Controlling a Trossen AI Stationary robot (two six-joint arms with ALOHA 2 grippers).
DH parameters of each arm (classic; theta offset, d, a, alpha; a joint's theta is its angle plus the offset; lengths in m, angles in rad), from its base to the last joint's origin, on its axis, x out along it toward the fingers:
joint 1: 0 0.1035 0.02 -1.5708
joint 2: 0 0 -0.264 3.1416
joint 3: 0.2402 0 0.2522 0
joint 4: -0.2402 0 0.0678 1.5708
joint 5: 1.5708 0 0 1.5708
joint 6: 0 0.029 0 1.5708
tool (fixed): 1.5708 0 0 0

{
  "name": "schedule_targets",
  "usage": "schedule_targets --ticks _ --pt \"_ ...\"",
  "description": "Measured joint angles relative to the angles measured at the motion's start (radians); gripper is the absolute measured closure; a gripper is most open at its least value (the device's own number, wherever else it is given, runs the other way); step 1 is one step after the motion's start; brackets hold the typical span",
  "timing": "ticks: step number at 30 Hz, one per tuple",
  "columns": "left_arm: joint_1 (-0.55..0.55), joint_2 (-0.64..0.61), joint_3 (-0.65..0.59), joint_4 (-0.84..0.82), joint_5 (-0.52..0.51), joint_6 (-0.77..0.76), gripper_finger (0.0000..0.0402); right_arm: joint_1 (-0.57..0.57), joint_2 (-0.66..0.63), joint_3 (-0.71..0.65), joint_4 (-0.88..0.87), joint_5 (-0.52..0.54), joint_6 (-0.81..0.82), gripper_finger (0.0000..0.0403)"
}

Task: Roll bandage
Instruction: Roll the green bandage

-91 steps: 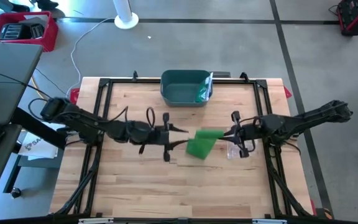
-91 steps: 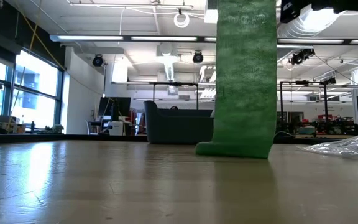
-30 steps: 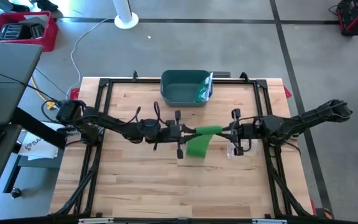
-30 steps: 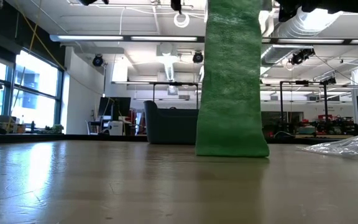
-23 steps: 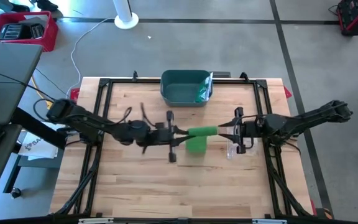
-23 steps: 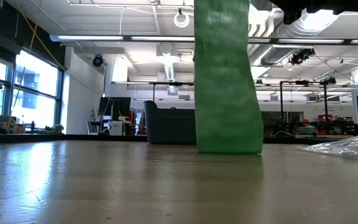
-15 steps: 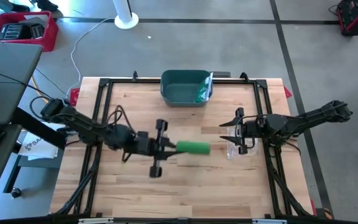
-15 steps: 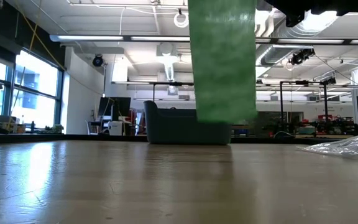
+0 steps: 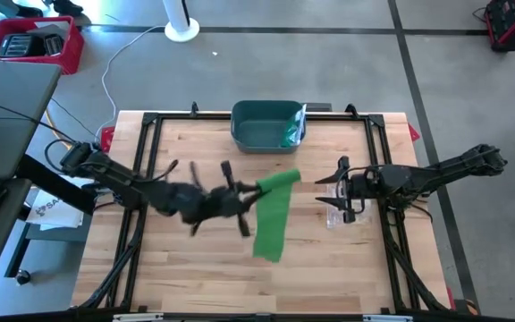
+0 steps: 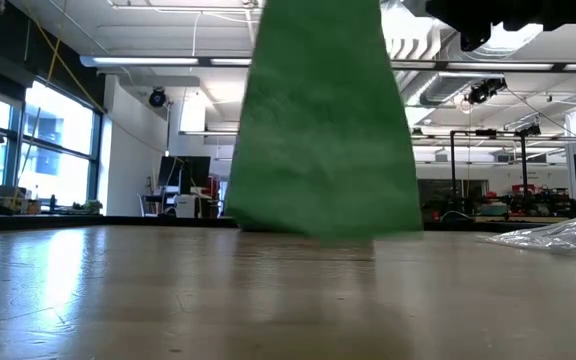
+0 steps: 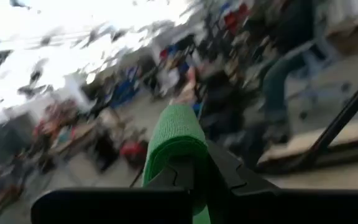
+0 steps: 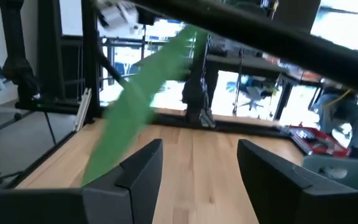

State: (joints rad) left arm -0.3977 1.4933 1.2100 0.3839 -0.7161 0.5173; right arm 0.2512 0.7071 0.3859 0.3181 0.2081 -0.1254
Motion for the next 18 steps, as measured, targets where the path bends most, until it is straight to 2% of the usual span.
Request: schedule_targets --ticks 5,9,13,18 --pt "0.134 -0.003 -0.182 0.028 -0.004 -0.156 0.0397 0.0 0.007 0.0 -0.065 -0.001 0.081 0.0203" --pt "0.206 -0.02 -0.339 0.16 -0.003 -0.202 0.0397 -0.008 0.073 0.0 -0.095 -0.066 0.148 0.0203" --pt "0.272 -0.044 -0.491 0.277 -0.003 -0.218 0.0397 -0.042 0.224 0.0 -0.033 -0.135 0.184 0.0203" --pt "0.344 -0.06 -0.634 0.303 -0.003 -0.266 0.0396 -0.126 0.441 0.013 0.069 -0.33 0.13 0.0203"
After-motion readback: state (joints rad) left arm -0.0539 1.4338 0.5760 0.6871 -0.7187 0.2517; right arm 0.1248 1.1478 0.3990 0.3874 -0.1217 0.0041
